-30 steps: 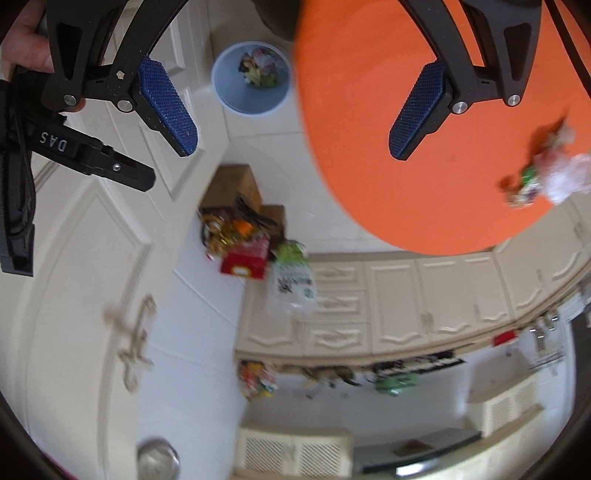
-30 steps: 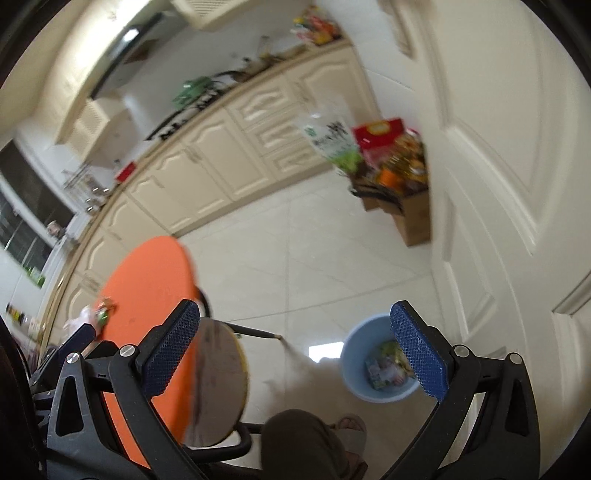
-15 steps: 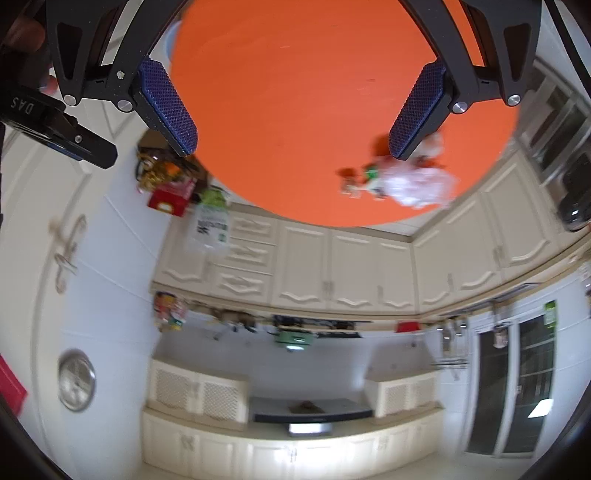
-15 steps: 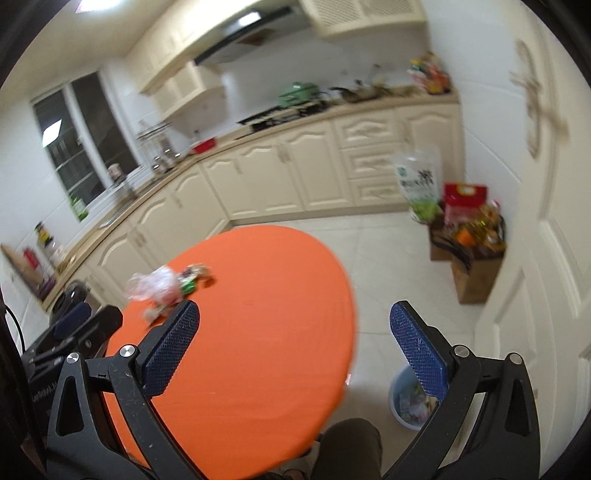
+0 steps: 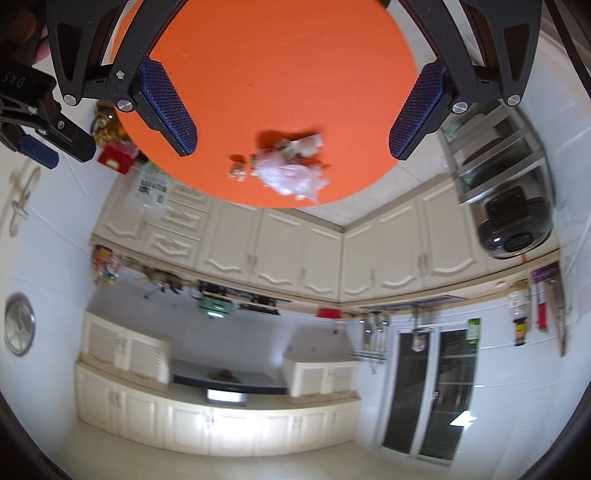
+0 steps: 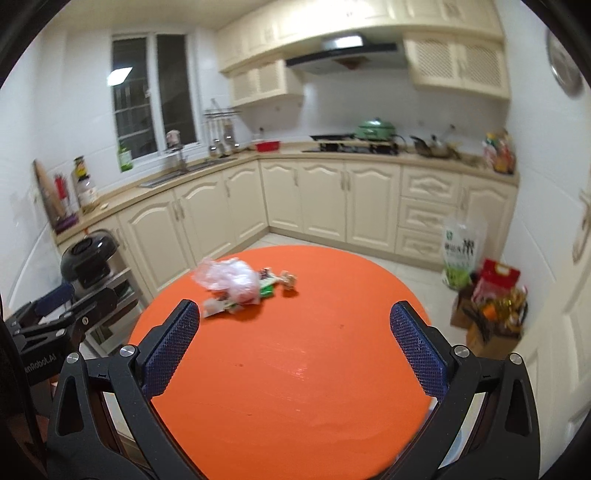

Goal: Collect trash
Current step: 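Return both tools to the orange table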

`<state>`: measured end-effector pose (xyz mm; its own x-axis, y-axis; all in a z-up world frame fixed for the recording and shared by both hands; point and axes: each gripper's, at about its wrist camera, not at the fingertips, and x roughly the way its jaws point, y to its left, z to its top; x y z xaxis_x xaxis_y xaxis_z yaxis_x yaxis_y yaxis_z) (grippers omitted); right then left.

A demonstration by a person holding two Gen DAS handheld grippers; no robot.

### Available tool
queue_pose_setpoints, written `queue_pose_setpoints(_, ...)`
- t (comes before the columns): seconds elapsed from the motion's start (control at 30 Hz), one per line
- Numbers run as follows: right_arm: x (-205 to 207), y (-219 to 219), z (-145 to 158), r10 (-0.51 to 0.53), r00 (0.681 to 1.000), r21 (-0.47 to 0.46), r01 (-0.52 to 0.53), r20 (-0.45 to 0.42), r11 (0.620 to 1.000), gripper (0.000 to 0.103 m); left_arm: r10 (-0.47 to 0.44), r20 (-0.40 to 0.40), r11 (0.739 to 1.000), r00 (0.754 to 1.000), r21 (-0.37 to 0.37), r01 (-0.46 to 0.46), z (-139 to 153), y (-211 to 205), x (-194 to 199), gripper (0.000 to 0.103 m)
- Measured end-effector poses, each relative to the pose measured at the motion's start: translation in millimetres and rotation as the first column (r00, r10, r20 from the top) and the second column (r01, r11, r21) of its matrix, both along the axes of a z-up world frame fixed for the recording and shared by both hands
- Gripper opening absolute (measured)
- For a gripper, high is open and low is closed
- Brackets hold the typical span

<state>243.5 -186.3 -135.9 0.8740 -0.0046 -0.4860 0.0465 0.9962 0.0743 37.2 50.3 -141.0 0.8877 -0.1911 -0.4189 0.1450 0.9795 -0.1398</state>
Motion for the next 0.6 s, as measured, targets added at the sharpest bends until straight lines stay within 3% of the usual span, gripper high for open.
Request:
queue_pose_setpoints(0.13, 11, 15, -9, 0.043, 0.999, -0.01, -0.043, -0.021, 0.999, 0.103, 0.015, -0.017, 1.0, 1.0, 0.011, -0.015, -13, 0, -15, 0.102)
queue_pose_setpoints(0.3, 32, 12, -25, 0.062, 0.996, 0.001, -0.063, -0.068, 0.998, 0.103, 0.003, -0.075, 1.0, 0.997, 0.025, -0.001, -23, -9, 4, 0.102)
queue_pose_setpoints(0.5, 72, -13, -55, 0.061, 0.988, 0.035, -0.057, -0.144, 0.998, 0.103, 0.002, -0.154, 1.0, 0.988, 0.029, 0.003, -30, -28, 70, 0.102)
queue_pose_setpoints(0.6, 94, -27, -71, 0.056, 0.982, 0.05, -0.048, -0.181, 0.998, 0.103, 0.001, -0.201, 1.0, 0.98, 0.023, 0.004, -34, -18, 126, 0.102)
